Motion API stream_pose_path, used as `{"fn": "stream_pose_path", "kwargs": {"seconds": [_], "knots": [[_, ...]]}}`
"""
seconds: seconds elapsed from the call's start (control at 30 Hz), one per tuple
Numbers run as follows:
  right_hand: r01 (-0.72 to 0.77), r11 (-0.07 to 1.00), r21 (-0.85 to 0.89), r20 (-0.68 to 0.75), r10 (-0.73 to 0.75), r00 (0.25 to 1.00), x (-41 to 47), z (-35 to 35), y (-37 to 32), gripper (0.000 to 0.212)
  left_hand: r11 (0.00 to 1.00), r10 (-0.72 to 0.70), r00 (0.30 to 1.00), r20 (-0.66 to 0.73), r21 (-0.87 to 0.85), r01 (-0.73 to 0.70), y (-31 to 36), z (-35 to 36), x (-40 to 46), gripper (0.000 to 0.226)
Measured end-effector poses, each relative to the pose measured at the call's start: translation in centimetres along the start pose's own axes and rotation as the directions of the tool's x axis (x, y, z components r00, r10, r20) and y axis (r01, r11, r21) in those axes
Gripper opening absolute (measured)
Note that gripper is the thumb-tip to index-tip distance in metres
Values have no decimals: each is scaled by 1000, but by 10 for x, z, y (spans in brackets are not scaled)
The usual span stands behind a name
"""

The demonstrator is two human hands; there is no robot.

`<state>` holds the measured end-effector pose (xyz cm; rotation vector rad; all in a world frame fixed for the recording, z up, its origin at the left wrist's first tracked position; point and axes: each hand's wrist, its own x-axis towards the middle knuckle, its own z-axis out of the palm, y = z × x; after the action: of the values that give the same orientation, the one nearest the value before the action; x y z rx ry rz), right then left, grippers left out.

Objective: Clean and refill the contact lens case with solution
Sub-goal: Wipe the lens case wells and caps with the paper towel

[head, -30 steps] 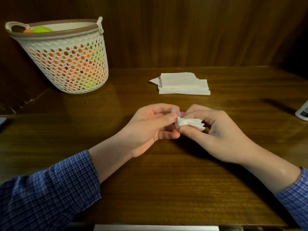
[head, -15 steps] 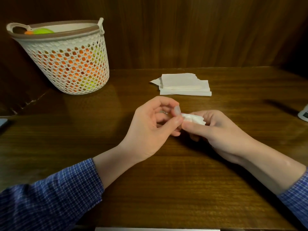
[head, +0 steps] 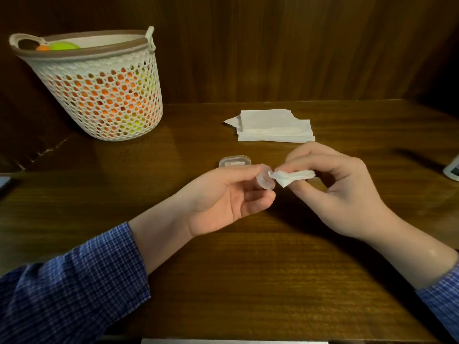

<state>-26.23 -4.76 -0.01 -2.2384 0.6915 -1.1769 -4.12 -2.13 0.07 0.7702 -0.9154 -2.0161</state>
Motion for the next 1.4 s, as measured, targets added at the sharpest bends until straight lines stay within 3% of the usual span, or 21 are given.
{"fn": "stream_pose_path", "kwargs": {"seconds": [0.13,0.33,0.6,0.7,0.8,0.93,1.07,1.17,1.23,1.33,1.4], "knots": [[158,983,-96,20,-157,987,-1,2,1,20,994,-96,995,33,-48,97,0,-1,-1,23],[291,944,-158,109,-276,955,-4,6,9,23,983,-181,983,40,-37,182,-1,-1,-2,28],[279,917,-287,205,-226,952,-4,11,4,21,988,-117,993,-1,104,116,2,-1,-3,29],[240,915,-324,210,-178,961,-5,10,0,23,988,-68,997,-24,139,71,4,0,-4,43],[163,934,-317,215,-97,972,-6,12,-1,20,949,22,996,-88,316,7,2,3,-4,28],[-40,984,-172,198,74,977,-5,15,-1,20,783,300,936,-185,609,-131,-2,6,-5,18],[-265,964,23,234,253,939,0,11,-1,20,652,460,876,-145,725,-222,-5,8,-5,20],[-421,884,204,299,354,886,1,9,0,23,559,546,836,-48,765,-321,-8,7,-6,21],[-525,773,357,330,421,845,0,7,2,27,510,585,811,0,778,-367,-11,7,-6,21],[-651,513,560,458,463,759,3,5,1,26,481,616,787,28,779,-404,-13,6,-5,20],[-710,298,639,551,466,692,8,4,0,23,512,621,784,7,753,-413,-12,5,-3,23]]}}
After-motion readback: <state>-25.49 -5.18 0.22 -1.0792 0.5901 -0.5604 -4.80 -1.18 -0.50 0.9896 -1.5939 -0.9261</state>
